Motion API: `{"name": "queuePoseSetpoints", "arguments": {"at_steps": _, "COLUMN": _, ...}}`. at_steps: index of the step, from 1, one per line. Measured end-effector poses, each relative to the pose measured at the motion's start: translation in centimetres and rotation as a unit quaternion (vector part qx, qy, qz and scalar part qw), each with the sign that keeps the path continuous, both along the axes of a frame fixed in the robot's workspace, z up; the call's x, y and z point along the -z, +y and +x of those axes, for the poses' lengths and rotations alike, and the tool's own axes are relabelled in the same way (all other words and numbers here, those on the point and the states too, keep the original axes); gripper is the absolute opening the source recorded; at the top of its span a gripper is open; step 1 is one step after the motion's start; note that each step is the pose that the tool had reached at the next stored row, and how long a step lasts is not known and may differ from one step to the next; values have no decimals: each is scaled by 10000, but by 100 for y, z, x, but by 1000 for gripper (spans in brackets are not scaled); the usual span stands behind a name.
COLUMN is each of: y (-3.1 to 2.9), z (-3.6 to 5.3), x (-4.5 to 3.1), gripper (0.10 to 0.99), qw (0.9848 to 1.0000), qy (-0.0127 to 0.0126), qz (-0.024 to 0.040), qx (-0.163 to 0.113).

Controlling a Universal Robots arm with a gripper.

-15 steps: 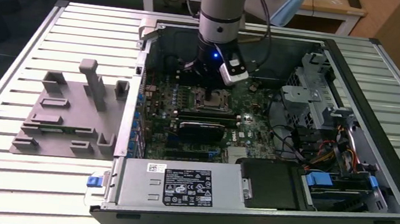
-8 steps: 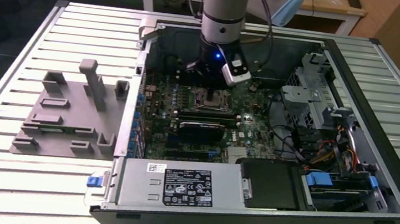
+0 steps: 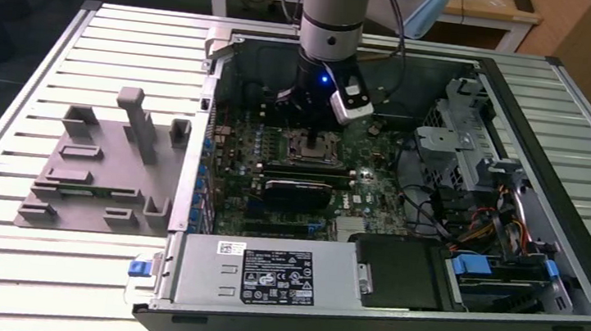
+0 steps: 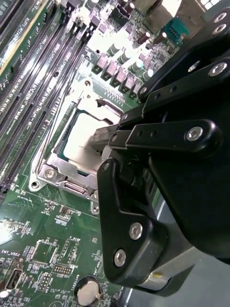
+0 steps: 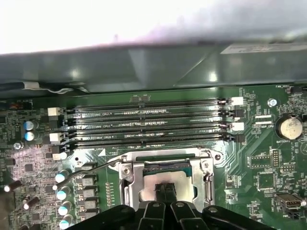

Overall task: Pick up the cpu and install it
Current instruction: 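Close the cpu cover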

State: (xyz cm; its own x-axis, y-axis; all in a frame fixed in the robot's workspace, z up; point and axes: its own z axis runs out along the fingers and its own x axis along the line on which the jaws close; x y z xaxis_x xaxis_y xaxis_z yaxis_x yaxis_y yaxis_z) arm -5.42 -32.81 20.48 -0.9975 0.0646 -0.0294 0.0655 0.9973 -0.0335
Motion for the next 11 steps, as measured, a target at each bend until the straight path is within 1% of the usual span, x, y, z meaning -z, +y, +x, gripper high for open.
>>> {"name": "queuePoseSetpoints", "arguments": {"at_steps": 2, "y": -1, "z": -16, "x": 0, "gripper": 106, "qw": 10000, "qy": -5, "qz": 0, "qx": -1}}
{"name": "queuePoseSetpoints", "arguments": {"at_steps": 7, "y": 0, "z": -133, "x": 10, "gripper": 106, "qw": 10000, "qy": -20, "qz": 0, "qx": 0}}
{"name": "queuePoseSetpoints", "arguments": {"at_steps": 8, "y": -1, "z": -156, "x": 12, "gripper": 106, "qw": 10000, "qy": -28, "qz": 3, "qx": 0}}
{"name": "queuePoseSetpoints", "arguments": {"at_steps": 10, "y": -2, "z": -193, "x": 14, "gripper": 106, "qw": 10000, "qy": -52, "qz": 33, "qx": 0}}
{"name": "queuePoseSetpoints", "arguments": {"at_steps": 11, "y": -3, "z": -208, "x": 15, "gripper": 106, "qw": 10000, "qy": -60, "qz": 39, "qx": 1}}
